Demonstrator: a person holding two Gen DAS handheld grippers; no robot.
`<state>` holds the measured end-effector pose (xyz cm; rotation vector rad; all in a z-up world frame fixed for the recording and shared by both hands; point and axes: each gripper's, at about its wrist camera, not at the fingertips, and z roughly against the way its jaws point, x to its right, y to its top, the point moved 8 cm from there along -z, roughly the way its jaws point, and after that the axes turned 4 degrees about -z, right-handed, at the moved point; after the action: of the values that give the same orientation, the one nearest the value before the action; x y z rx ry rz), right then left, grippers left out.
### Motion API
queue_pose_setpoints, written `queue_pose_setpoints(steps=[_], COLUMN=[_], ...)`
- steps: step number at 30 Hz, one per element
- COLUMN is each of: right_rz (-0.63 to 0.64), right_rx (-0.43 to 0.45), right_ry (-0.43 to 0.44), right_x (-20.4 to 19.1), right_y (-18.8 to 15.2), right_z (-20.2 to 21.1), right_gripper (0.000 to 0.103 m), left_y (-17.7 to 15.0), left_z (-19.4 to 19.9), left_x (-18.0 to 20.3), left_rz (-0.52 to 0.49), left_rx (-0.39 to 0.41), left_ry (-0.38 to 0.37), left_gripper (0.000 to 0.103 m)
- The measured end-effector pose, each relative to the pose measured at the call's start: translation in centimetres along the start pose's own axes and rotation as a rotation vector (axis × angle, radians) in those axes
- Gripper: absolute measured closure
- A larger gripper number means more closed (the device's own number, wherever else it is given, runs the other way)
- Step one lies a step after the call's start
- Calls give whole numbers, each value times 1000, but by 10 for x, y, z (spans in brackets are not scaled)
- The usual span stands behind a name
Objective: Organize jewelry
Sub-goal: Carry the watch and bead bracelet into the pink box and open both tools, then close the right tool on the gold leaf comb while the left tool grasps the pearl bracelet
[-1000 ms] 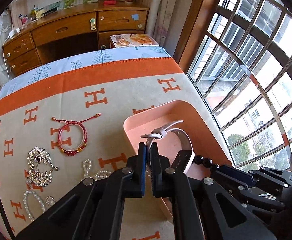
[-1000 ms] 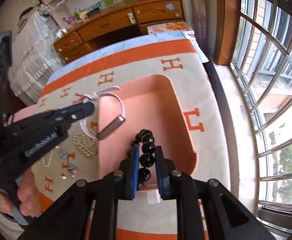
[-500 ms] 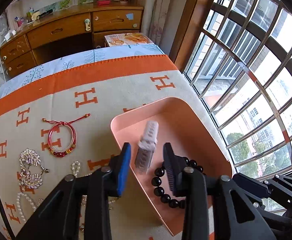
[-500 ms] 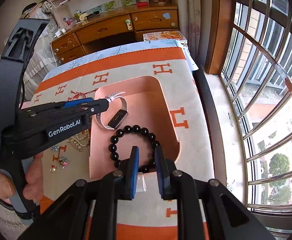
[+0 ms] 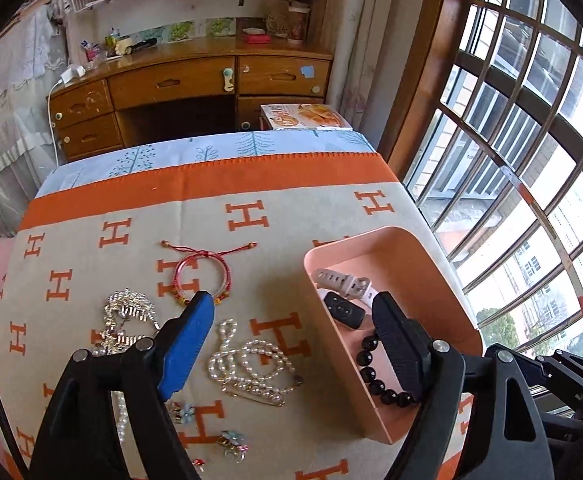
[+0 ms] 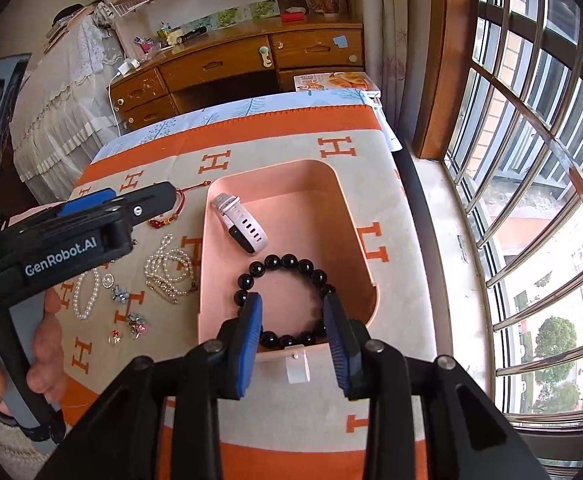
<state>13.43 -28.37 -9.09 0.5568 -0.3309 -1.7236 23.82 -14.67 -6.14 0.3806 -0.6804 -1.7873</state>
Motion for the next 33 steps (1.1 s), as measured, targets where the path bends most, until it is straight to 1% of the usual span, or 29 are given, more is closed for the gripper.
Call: queue_pose_setpoints(steps=[5,7,9,14,18,22,27,29,33], right_rz=[29,29,26,32,78,141,173,191,239], right_rx=[6,19,47,95,123,121,83,76,70], right_ry=[15,44,84,132,129,131,183,187,188], right_x=[-12,-19,-26,-44,-62,-85,-111,-121,-143], right_y=[-4,-5,-6,-11,-16,-21,-21,-17,-7], right_z=[-1,1,6,16,22,27,31,33,34], right_gripper=[70,70,70,70,70,70,70,70,65], left_y=[-12,-20,-29,-53,-68,-75,-78,-77,-78], left_z=[24,35,46,70,87,103,123,130,143], left_x=[-27,-36,-44,-61,-73,-85,-110,-121,-147], left_rz=[15,25,35,48,68,72,88,98,113], left_rx=[53,68,84,109,126,151,170,177,186], left_ry=[85,110,123,159,176,203,246,258,288], left_gripper=[23,23,23,23,23,23,23,23,19])
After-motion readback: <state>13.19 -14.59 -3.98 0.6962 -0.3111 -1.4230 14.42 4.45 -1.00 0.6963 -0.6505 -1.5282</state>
